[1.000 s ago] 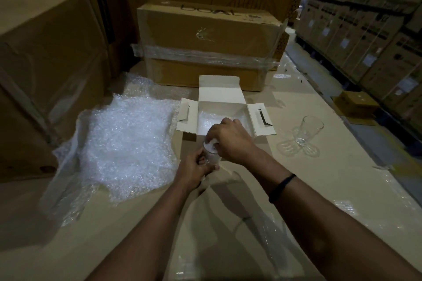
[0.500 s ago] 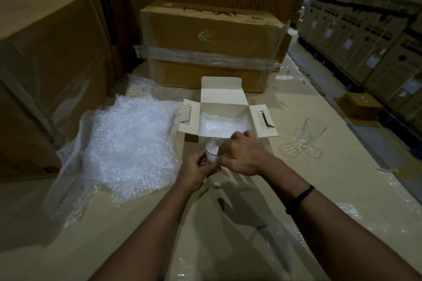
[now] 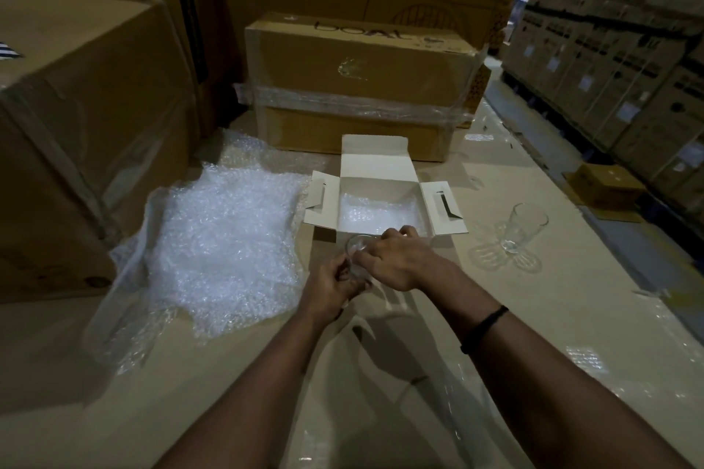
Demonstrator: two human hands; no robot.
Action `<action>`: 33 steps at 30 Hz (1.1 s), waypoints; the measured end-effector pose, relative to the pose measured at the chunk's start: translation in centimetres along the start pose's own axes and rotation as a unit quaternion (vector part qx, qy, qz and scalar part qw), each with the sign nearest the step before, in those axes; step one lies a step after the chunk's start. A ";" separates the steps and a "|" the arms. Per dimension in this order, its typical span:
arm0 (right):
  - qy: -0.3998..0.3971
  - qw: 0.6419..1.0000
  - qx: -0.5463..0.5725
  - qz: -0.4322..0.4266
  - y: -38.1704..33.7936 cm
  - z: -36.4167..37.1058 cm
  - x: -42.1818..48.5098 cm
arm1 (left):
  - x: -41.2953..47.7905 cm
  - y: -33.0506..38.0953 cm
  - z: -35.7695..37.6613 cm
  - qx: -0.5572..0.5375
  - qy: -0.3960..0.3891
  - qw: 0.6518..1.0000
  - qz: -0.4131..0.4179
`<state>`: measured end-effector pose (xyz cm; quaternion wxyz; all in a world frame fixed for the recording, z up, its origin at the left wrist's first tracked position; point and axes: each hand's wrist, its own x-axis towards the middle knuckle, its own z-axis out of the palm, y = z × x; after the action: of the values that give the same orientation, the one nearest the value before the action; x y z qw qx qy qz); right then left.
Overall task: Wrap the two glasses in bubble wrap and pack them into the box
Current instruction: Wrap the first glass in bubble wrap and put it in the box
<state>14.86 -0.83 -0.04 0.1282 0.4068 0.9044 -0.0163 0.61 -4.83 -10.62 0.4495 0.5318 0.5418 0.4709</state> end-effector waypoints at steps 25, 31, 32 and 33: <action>0.262 0.930 0.165 0.199 -0.7 13.7 0.1 | 0.8 -0.1 -10.1 0.423 0.360 0.831 -0.026; 0.298 0.873 0.325 0.209 -0.5 13.2 -0.5 | -2.4 5.5 -9.5 -0.266 0.285 0.919 0.055; 0.304 0.827 0.413 0.231 -0.5 13.0 -0.8 | -3.0 6.8 -9.5 -0.356 0.233 0.904 0.039; 0.309 0.761 0.513 0.250 -0.6 12.6 -1.0 | -3.4 7.4 -9.5 -0.418 0.173 0.891 0.024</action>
<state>17.84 -3.69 -12.06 -0.3861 0.6066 0.6177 -0.3184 -7.57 -8.59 -1.91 0.5178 0.2177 0.3507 0.7494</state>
